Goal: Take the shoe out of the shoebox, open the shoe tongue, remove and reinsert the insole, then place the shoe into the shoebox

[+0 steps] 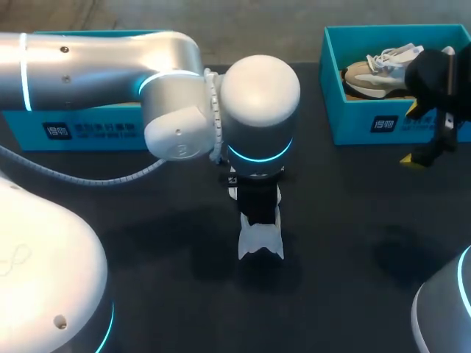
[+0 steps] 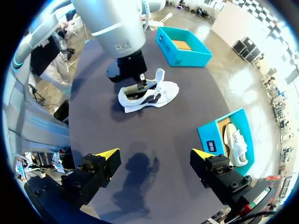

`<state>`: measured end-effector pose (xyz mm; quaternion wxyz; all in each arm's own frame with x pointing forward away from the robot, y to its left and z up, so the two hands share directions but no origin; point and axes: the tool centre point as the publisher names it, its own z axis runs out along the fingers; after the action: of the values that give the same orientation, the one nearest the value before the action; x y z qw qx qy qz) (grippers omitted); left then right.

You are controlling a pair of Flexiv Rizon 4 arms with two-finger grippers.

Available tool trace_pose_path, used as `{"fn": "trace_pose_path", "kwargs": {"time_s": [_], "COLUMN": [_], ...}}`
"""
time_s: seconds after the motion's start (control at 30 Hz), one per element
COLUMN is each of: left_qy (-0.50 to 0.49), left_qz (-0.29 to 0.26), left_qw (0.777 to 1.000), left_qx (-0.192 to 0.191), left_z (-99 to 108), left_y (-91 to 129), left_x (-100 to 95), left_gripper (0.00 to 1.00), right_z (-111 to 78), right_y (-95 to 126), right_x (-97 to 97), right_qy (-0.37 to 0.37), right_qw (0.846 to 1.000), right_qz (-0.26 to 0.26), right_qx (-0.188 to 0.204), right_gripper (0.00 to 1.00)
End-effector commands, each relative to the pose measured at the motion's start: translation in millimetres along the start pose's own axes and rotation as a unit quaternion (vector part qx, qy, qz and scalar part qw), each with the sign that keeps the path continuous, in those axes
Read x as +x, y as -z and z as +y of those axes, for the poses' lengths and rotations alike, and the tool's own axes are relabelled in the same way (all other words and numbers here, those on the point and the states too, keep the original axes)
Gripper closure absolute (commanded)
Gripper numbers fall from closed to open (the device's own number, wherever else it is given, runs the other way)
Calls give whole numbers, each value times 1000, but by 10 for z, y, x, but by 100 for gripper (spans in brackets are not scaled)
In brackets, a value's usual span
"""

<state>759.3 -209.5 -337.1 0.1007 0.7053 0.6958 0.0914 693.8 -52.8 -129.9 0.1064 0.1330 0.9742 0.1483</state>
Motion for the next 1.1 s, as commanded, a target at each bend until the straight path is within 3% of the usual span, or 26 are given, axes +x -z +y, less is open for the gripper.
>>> {"fn": "trace_pose_path", "kwargs": {"time_s": [0.03,0.1,0.2,0.27,0.3,0.9,1.1], "left_qy": [0,3,6,8,9,12,10], "left_qz": [4,2,1,1,-1,-4,-7], "left_qw": [1000,1000,1000,1000,1000,1000,1000], "left_qx": [12,17,17,17,18,26,24], "left_z": [31,26,28,39,43,22,104], "left_y": [-156,-179,-188,-185,-175,-117,-32], "left_x": [-50,-48,-50,-59,-67,-23,-25], "left_gripper": [90,83,56,12,0,0,0], "right_z": [21,21,21,21,21,21,21], "right_y": [-12,-12,-12,-12,-12,-12,-12], "right_x": [-27,-27,-27,-27,-27,-27,-27], "right_qy": [0,0,0,0,0,0,0], "right_qw": [1000,1000,1000,1000,1000,1000,1000], "right_qz": [2,2,2,2,2,2,2], "right_qx": [2,2,2,2,2,2,2], "right_gripper": [0,0,0,0,0,0,0]}}
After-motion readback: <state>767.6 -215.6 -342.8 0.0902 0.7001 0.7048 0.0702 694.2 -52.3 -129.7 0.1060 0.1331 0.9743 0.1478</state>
